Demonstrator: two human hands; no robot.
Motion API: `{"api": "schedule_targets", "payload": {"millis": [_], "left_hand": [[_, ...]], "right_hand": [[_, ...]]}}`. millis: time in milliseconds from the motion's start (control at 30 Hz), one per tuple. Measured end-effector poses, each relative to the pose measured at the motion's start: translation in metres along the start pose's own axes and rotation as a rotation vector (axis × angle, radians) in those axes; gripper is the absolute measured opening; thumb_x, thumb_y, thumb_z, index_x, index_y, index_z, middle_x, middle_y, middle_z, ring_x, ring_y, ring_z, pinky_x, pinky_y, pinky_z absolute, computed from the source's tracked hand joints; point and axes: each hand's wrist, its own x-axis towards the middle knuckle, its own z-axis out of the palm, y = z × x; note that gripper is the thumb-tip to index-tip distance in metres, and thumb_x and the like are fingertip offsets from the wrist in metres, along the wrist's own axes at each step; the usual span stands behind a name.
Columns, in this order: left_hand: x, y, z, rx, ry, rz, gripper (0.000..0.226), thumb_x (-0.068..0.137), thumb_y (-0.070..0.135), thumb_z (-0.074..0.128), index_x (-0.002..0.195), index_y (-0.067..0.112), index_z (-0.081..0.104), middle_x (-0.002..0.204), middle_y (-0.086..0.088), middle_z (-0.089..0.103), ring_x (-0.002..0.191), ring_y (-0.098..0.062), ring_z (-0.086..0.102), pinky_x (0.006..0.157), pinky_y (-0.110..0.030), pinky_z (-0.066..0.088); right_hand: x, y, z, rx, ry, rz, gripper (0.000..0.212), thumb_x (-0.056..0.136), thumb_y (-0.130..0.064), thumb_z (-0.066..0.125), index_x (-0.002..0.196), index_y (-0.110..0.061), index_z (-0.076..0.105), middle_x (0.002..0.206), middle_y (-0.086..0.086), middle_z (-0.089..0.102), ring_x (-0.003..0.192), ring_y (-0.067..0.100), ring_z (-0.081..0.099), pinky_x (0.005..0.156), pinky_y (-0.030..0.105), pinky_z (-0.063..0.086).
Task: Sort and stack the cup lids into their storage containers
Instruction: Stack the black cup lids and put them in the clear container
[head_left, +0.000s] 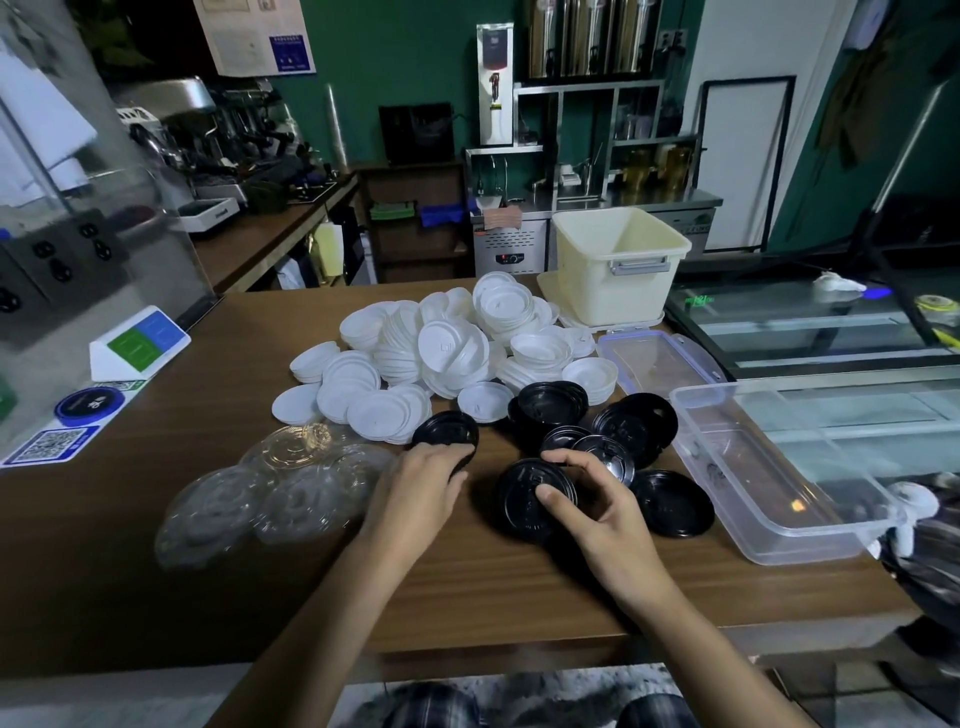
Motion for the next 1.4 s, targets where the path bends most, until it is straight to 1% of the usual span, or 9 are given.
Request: {"api": "schedule_targets", "payload": {"millis": [100, 300, 400, 500, 667, 833, 1167, 1300, 1400], "left_hand": [[0.003, 0.0, 0.0, 0.038, -0.005, 0.017, 0.037, 0.089, 0.0, 0.072, 0.122, 0.018, 0.076, 0.1, -0.001, 0.077, 0.093, -0.027, 0.072, 0.077, -0.042, 0.059], [-0.001, 0.005, -0.002, -0.121, 0.034, -0.051, 0.035, 0.084, 0.001, 0.081, 0.111, 0.023, 0.078, 0.093, 0.012, 0.071, 0.086, -0.006, 0.069, 0.075, -0.029, 0.058], [-0.002, 0.006, -0.003, -0.26, 0.059, -0.12, 0.033, 0.08, 0.01, 0.088, 0.108, 0.023, 0.078, 0.085, 0.018, 0.065, 0.078, -0.001, 0.063, 0.075, -0.035, 0.059], [-0.004, 0.015, -0.011, -0.435, 0.154, -0.203, 0.032, 0.082, 0.009, 0.087, 0.109, 0.025, 0.077, 0.087, 0.021, 0.066, 0.084, 0.001, 0.063, 0.076, -0.023, 0.057], [-0.009, 0.026, -0.029, -0.781, 0.291, -0.392, 0.038, 0.093, 0.009, 0.076, 0.124, 0.03, 0.071, 0.11, 0.006, 0.071, 0.097, -0.008, 0.072, 0.081, -0.021, 0.059], [-0.017, 0.039, -0.031, -1.207, 0.159, -0.495, 0.038, 0.096, -0.002, 0.068, 0.127, 0.02, 0.071, 0.118, -0.014, 0.068, 0.1, -0.017, 0.075, 0.076, -0.03, 0.063], [-0.035, 0.051, -0.002, -1.035, 0.024, -0.376, 0.039, 0.087, 0.01, 0.081, 0.118, 0.032, 0.075, 0.083, 0.014, 0.066, 0.078, -0.012, 0.067, 0.076, -0.034, 0.059], [-0.038, 0.049, 0.002, -0.929, 0.07, -0.316, 0.039, 0.085, 0.01, 0.084, 0.116, 0.032, 0.076, 0.094, 0.008, 0.068, 0.084, -0.012, 0.069, 0.076, -0.028, 0.059], [-0.034, 0.047, 0.002, -0.961, 0.082, -0.326, 0.024, 0.091, 0.017, 0.08, 0.112, 0.029, 0.076, 0.109, 0.006, 0.073, 0.101, -0.014, 0.073, 0.089, -0.032, 0.059]], "right_hand": [[0.0, 0.0, 0.001, 0.007, 0.0, 0.003, 0.028, 0.094, -0.003, 0.076, 0.119, -0.015, 0.072, 0.116, 0.0, 0.075, 0.111, 0.01, 0.068, 0.1, 0.02, 0.049], [0.0, 0.003, -0.001, -0.01, -0.003, -0.001, 0.028, 0.095, -0.005, 0.076, 0.12, -0.016, 0.072, 0.118, -0.001, 0.075, 0.116, 0.016, 0.068, 0.105, 0.029, 0.05], [0.001, 0.003, -0.001, -0.01, 0.001, 0.009, 0.029, 0.095, -0.007, 0.076, 0.122, -0.017, 0.071, 0.121, -0.001, 0.074, 0.119, 0.018, 0.067, 0.109, 0.032, 0.049], [0.002, 0.002, 0.001, -0.006, 0.0, 0.004, 0.03, 0.095, -0.009, 0.077, 0.123, -0.017, 0.07, 0.122, -0.002, 0.074, 0.121, 0.018, 0.066, 0.11, 0.031, 0.047], [0.0, -0.002, 0.001, -0.019, -0.011, -0.026, 0.033, 0.096, -0.01, 0.075, 0.127, -0.019, 0.072, 0.124, -0.005, 0.075, 0.122, 0.012, 0.066, 0.107, 0.019, 0.045], [0.0, -0.004, 0.003, -0.04, -0.037, -0.031, 0.031, 0.098, -0.011, 0.072, 0.127, -0.019, 0.073, 0.129, -0.007, 0.074, 0.128, 0.01, 0.064, 0.11, 0.019, 0.043], [-0.002, -0.01, 0.003, 0.041, -0.031, 0.004, 0.032, 0.094, -0.018, 0.073, 0.127, -0.017, 0.072, 0.126, -0.002, 0.076, 0.123, 0.012, 0.067, 0.106, 0.018, 0.046], [-0.002, -0.007, 0.002, -0.004, -0.041, -0.022, 0.032, 0.096, -0.009, 0.074, 0.127, -0.017, 0.071, 0.126, -0.002, 0.075, 0.124, 0.014, 0.066, 0.109, 0.021, 0.045], [-0.003, -0.007, 0.001, -0.001, -0.046, -0.028, 0.039, 0.096, -0.011, 0.074, 0.133, -0.019, 0.068, 0.128, -0.002, 0.074, 0.125, 0.013, 0.066, 0.108, 0.021, 0.046]]}}
